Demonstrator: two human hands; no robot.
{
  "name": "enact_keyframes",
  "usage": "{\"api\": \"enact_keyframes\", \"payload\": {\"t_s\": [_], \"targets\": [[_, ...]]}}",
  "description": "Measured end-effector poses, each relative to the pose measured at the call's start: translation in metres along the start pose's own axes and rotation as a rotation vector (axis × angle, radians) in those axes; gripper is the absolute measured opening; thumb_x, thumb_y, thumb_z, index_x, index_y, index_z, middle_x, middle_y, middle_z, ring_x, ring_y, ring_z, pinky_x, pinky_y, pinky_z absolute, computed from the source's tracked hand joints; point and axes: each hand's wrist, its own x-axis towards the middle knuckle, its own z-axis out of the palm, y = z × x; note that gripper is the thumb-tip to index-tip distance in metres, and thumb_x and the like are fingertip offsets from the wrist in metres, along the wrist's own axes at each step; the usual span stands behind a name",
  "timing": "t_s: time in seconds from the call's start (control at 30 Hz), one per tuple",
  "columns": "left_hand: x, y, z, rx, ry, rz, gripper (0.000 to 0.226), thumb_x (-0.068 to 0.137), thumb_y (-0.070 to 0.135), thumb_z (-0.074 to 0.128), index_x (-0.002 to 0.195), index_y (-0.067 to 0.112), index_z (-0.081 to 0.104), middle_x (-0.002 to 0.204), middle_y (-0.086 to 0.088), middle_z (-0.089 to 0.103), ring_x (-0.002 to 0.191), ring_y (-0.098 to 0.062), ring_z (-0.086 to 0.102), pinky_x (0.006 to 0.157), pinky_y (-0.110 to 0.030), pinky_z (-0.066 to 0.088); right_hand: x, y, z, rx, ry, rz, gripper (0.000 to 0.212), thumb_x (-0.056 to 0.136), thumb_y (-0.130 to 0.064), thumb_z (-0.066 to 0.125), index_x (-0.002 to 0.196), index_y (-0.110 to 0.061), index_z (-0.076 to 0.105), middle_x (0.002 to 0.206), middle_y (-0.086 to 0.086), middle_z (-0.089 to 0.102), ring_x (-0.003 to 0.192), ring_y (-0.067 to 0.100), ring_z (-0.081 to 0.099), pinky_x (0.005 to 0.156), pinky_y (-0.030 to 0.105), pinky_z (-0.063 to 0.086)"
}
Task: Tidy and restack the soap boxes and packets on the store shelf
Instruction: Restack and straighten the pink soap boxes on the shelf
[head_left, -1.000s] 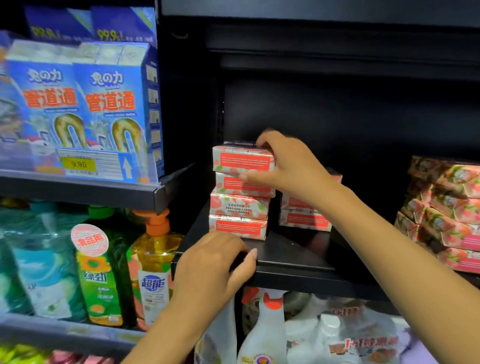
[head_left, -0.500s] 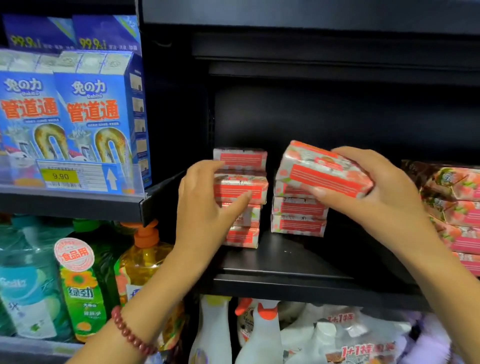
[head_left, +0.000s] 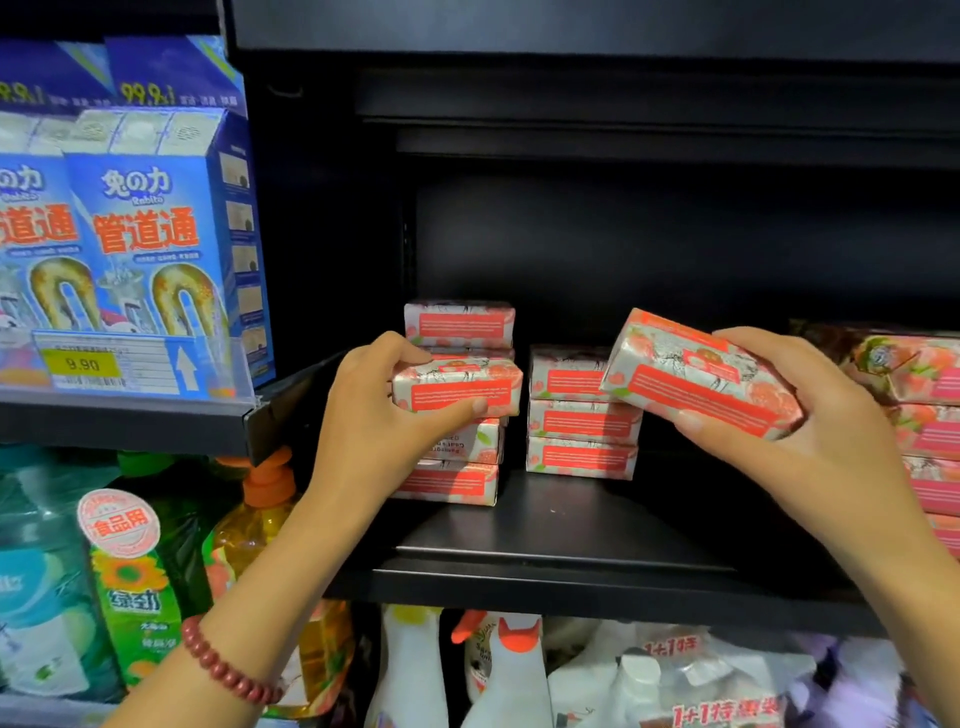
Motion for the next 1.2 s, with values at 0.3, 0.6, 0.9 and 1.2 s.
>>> {"api": "enact_keyframes", "payload": {"t_s": [0.3,0.6,0.9,1.2], "targets": [[-0.012,0.006,0.003,-0.125,0.077,-0.021,0.072,0.051,0.058,0.07,0.115,0.032,0.047,0.112,0.013,0.056,0.097,-0.003,0.059,0.073,-0.01,0.048,0.066,0.021,0.03,-0.048,-0.11,0.081,0.072,0.06,-0.044,0.079,0.123,-0.021,0.053,0.111,-0.005,0.055,0.089,0.001,0.056,0.071,0.01,0.041],[-0.057,0.024,-0.002,-0.25,-0.002,0.022,0.073,0.043,0.068,0.081,0.107,0.047,0.054,0.109,0.029,0.057,0.102,0.008,0.057,0.076,-0.007,0.049,0.092,0.036,0.059,0.084,-0.215,0.139,0.06,0.066,-0.029,0.081,0.12,-0.02,0.057,0.11,-0.001,0.06,0.084,0.002,0.061,0.065,0.006,0.048],[-0.074,0.02,0.003,-0.32,-0.068,-0.105,0.075,0.035,0.055,0.081,0.105,0.045,0.057,0.108,0.033,0.056,0.102,0.009,0.056,0.07,-0.007,0.051,0.074,0.044,0.058,0.28,-0.1,0.278,0.075,0.063,-0.037,0.081,0.13,-0.02,0.05,0.111,-0.01,0.062,0.086,0.002,0.063,0.068,0.006,0.05],[-0.078,0.027,0.008,-0.42,-0.111,-0.115,0.075,0.032,0.052,0.082,0.102,0.039,0.06,0.105,0.03,0.06,0.098,0.008,0.06,0.068,-0.007,0.051,0.066,0.057,0.058,0.512,-0.124,0.348,0.035,0.073,-0.025,0.074,0.107,-0.021,0.064,0.1,-0.007,0.072,0.093,0.011,0.068,0.084,0.031,0.052]]}}
